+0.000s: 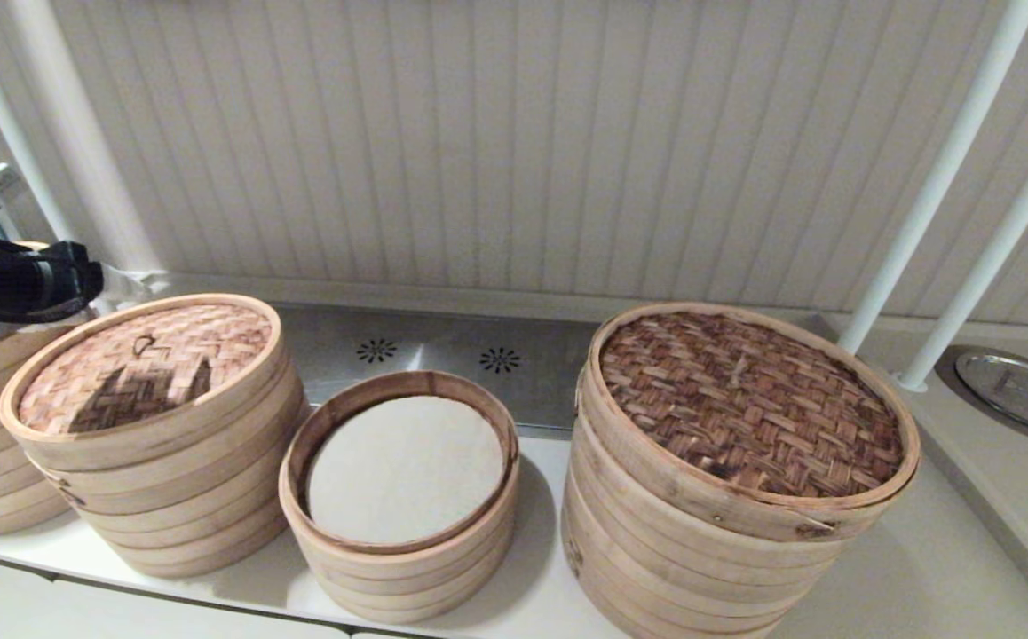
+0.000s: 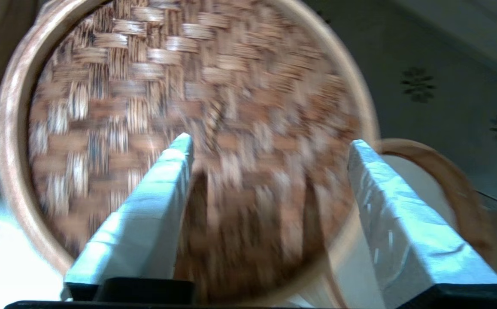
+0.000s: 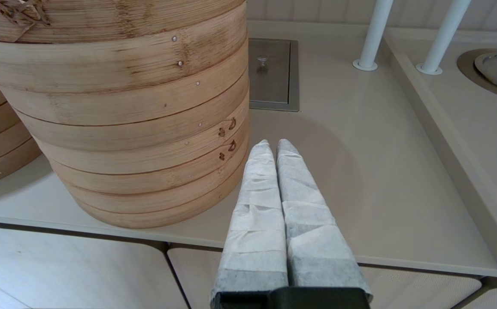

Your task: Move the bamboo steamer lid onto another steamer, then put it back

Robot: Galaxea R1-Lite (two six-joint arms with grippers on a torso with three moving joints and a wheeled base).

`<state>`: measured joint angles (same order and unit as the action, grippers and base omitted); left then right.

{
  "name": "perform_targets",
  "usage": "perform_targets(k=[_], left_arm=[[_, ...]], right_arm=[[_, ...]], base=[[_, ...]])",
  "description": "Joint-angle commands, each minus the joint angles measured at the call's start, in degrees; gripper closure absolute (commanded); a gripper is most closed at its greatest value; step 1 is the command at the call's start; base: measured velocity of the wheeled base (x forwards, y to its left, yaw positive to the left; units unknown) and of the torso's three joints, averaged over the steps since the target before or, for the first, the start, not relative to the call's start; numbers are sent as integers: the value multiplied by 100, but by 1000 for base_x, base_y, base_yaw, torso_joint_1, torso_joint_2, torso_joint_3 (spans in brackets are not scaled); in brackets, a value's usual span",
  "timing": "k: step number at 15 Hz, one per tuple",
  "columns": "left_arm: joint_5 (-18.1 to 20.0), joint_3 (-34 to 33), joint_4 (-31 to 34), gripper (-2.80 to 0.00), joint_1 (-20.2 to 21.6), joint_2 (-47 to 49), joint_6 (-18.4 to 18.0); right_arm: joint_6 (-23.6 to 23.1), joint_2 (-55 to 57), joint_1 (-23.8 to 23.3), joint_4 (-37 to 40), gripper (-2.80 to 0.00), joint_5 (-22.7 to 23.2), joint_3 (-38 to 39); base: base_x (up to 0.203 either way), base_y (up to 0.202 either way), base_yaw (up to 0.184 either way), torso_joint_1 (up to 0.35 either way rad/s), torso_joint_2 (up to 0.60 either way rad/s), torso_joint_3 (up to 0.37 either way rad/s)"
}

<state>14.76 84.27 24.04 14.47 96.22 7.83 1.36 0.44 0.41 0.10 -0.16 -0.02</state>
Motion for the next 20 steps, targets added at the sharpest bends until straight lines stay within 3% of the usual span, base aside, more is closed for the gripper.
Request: perform_targets(k=[1,3,4,14,17,20], left_arm=[[58,-138,99,-280,-11,-848,20],[165,-418,191,-280,-38,-1563,28],[217,-594,221,0,-46,-1891,27],[600,-3208,540,0,-64,-5579,-498],[1087,-4121,910,0,-127,-6576,-759],[1502,-4692,1446,0,-803,-7307,-875]], right_arm=[[5,9,2,-1,0,-1,2],[5,9,2,-1,0,-1,0],[-2,9,2,-1,0,2,0],[-3,9,2,-1,0,6,2],[-3,9,2,-1,0,0,-5],[5,9,2,-1,0,-1,2]], base=[[0,0,0,0,0,0],[0,0,0,0,0,0],[0,0,0,0,0,0],[0,0,0,0,0,0],[0,0,0,0,0,0],[0,0,0,0,0,0]])
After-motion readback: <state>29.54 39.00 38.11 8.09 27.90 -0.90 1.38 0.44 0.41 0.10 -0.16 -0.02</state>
